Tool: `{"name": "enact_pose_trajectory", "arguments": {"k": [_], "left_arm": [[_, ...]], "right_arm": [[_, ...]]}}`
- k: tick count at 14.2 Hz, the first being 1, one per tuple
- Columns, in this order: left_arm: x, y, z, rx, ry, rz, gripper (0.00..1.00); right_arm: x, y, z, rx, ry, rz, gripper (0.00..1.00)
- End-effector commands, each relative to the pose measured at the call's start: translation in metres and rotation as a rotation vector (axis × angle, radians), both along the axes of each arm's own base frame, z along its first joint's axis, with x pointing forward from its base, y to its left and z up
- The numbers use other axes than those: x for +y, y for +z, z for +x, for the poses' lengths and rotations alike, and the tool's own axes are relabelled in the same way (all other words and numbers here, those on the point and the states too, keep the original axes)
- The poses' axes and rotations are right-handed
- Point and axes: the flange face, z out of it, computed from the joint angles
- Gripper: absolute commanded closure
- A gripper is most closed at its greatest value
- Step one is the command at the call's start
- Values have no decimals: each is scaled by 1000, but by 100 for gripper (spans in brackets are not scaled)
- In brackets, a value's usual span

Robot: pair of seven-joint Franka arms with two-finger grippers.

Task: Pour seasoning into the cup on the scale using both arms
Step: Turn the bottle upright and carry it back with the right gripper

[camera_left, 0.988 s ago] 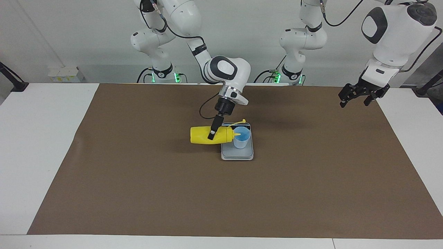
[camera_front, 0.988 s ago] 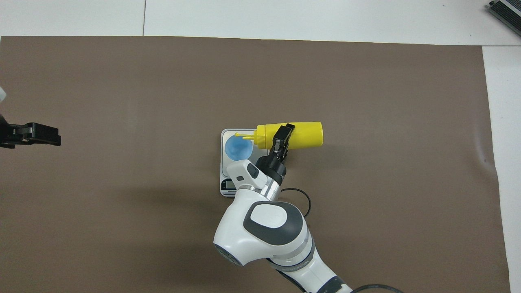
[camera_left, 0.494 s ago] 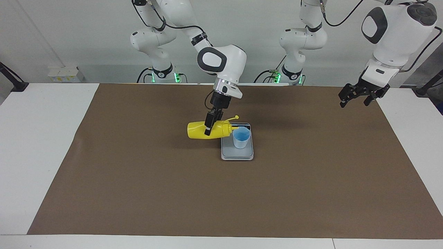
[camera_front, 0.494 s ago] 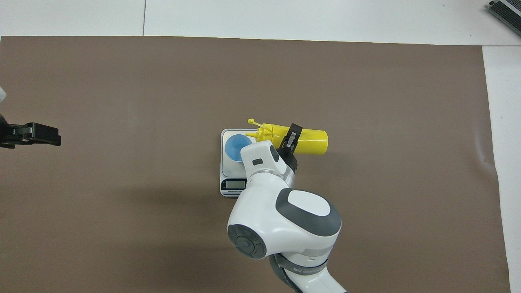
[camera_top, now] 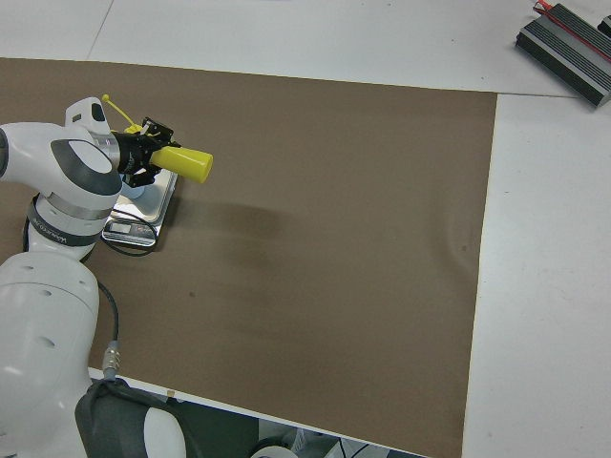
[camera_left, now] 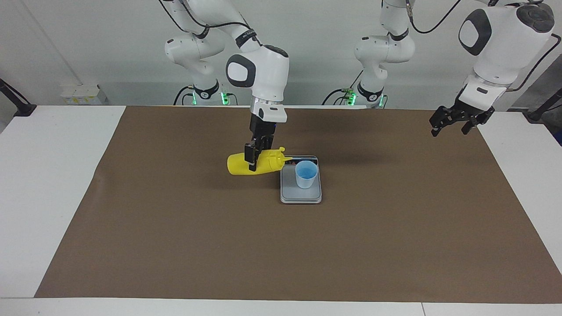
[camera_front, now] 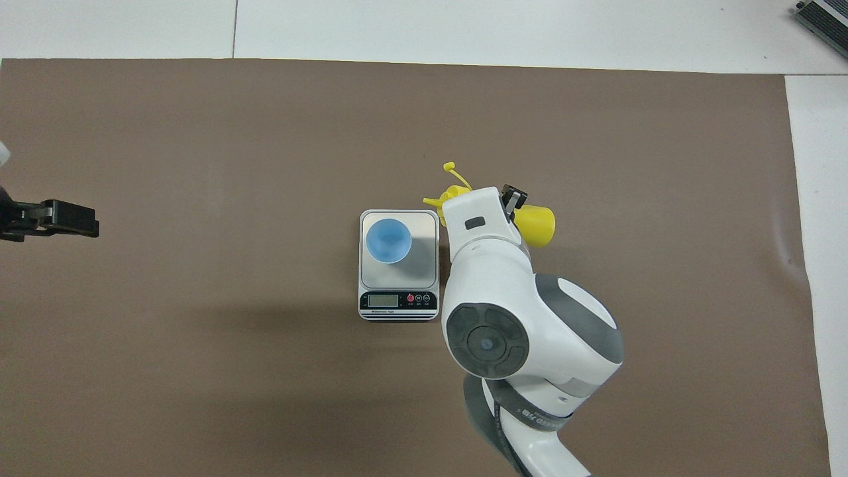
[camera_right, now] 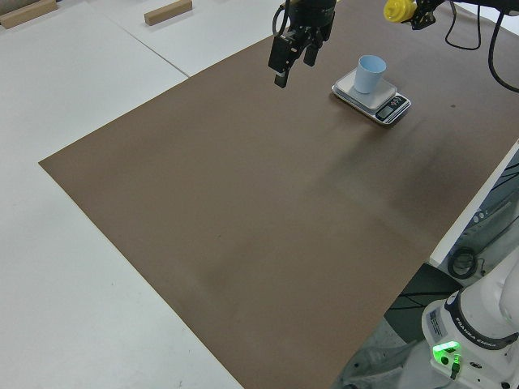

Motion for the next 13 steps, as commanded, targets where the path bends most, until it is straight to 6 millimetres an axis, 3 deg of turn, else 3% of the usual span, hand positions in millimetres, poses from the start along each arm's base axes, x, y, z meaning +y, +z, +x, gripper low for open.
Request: {"name": "enact_pose_trajectory", "arguments": {"k": [1, 7, 11, 13], "left_arm": [[-2, 4, -5, -6, 9, -10, 0], [-2, 3, -5, -3, 9, -10, 0], [-2, 3, -5, -3, 9, -10, 0], [-2, 4, -5, -4, 11, -10, 0]], "right_arm": [[-35, 18, 13, 40, 36, 73, 100], [-104, 25, 42, 106, 43, 266, 100], [-169, 19, 60, 144, 117, 405, 100], [-208, 6, 65, 151, 112, 505, 100]]}}
